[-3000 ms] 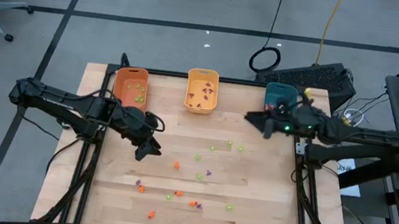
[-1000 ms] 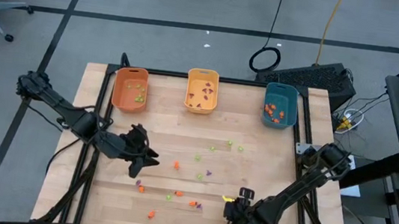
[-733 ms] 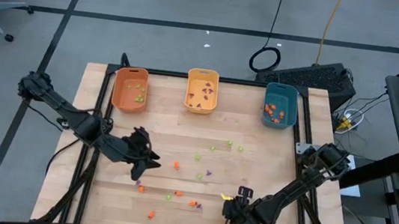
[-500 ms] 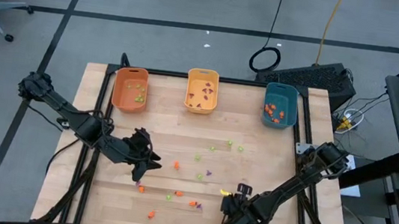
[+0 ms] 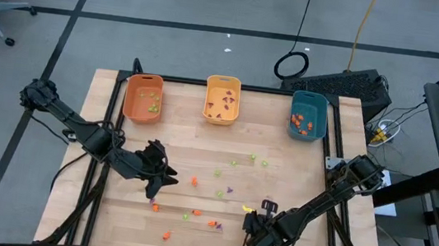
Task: Sort Halloween decoration
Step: Put the green spider toy into the orange bin
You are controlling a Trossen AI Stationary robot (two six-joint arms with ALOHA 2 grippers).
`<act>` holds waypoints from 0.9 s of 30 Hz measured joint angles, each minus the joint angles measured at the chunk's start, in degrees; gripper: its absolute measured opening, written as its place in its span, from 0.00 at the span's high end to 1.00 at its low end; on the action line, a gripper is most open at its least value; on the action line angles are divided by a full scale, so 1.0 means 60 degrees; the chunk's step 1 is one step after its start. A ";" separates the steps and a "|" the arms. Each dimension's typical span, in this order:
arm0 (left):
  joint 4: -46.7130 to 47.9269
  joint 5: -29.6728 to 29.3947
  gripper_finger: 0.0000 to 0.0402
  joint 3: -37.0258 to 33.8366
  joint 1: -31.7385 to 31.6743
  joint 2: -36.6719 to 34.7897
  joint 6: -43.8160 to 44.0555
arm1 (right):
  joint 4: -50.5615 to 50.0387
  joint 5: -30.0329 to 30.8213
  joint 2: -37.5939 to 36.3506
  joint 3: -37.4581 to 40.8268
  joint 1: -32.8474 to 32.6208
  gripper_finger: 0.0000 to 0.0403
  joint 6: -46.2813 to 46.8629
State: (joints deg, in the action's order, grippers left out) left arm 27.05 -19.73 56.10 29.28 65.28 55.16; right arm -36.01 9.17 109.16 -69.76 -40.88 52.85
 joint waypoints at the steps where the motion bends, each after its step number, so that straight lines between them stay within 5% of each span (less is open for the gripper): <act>1: 0.0000 -0.0003 0.61 0.0000 0.0000 0.0000 0.0000 | 0.0001 0.0000 0.0000 0.0003 0.0000 0.95 0.0002; 12: -0.0004 -0.0054 0.61 0.0000 0.0000 -0.0004 0.0004 | 0.0044 -0.0175 -0.0340 -0.0098 0.0047 1.00 -0.0219; 27: -0.0022 -0.0057 0.61 0.0000 0.0000 -0.0004 -0.0035 | 0.0823 -0.0062 -0.2994 -0.0135 0.1101 1.00 -0.0279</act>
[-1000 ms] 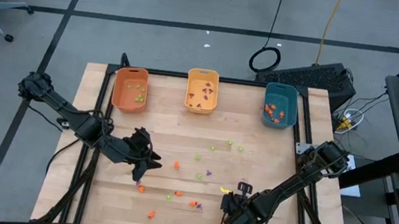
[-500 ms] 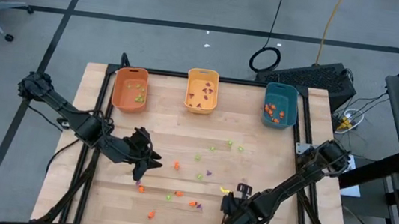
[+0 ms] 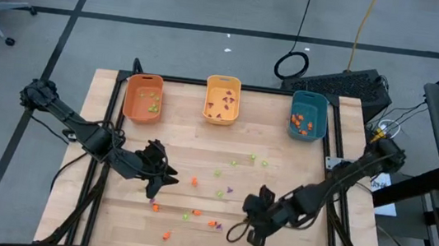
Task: Sort Halloween decoration
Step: Put the green spider toy into the orange bin
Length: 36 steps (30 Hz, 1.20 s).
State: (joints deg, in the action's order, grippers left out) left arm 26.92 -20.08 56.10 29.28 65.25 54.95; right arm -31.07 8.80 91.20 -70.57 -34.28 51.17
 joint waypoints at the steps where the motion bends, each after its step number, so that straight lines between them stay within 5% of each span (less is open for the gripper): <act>1: -0.0007 0.0000 0.61 0.0000 0.0000 0.0000 -0.0044 | 0.0151 0.0001 -0.0185 0.0000 0.0099 1.00 -0.0008; 18: -0.2502 -0.0578 0.61 0.0000 -0.0016 0.0000 -0.2723 | 0.2433 0.0064 -0.1986 -0.0015 0.2068 1.00 -0.1741; 30: -0.3770 -0.0780 0.61 0.0000 -0.0711 -0.0004 -0.3000 | 0.2493 -0.0019 -0.3047 -0.0015 0.3434 1.00 -0.3548; 36: -0.4279 -0.0776 0.61 0.0000 -0.1261 -0.0004 -0.3058 | 0.2676 -0.0990 -0.3458 -0.0015 0.4226 1.00 -0.3908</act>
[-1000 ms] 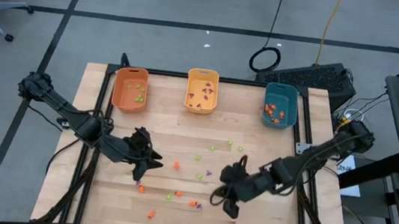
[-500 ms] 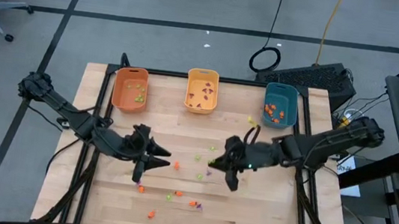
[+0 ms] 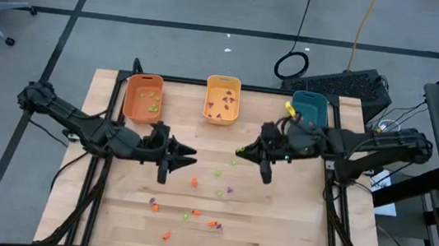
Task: Sort Halloween decoration
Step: Put the green spider toy into the orange bin
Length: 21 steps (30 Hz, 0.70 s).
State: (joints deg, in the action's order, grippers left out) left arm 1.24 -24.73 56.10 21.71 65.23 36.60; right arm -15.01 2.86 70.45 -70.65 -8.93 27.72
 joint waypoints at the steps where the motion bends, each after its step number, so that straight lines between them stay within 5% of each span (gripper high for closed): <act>1: -0.0074 0.0000 0.61 0.0000 -0.0098 0.0000 -0.0007 | 0.0036 -0.0053 -0.0065 0.0000 0.0089 1.00 -0.0054; 13: -0.0889 0.0007 0.61 -0.0004 -0.0560 -0.0007 -0.0700 | -0.0006 -0.1474 -0.0298 0.0000 0.0854 1.00 -0.1026; 21: -0.1156 -0.0308 0.61 -0.0004 -0.0563 -0.0007 -0.0728 | 0.0027 -0.1524 -0.0298 0.0000 0.1197 1.00 -0.1249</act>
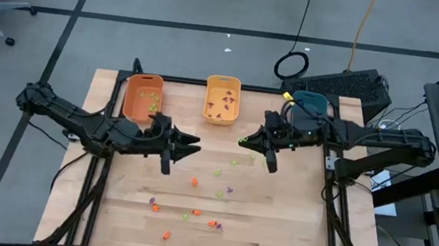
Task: Sort Halloween decoration
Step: Put the green spider toy into the orange bin
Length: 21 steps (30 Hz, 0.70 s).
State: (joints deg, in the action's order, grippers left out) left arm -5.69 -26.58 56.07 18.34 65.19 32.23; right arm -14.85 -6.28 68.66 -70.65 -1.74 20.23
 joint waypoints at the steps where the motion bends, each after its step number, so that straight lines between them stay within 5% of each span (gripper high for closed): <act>1: 0.0003 -0.0103 0.61 0.0000 -0.0031 0.0000 -0.0019 | 0.0000 0.0004 0.0000 0.0000 0.0047 1.00 0.0000; 21: 0.0028 -0.0162 0.61 0.0000 -0.0180 0.0004 -0.0005 | 0.0000 0.0101 0.0000 0.0000 0.0136 1.00 -0.0914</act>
State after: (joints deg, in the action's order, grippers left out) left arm -5.52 -27.55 56.07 17.26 65.21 32.21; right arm -14.85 -5.68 68.66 -70.65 -0.93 14.75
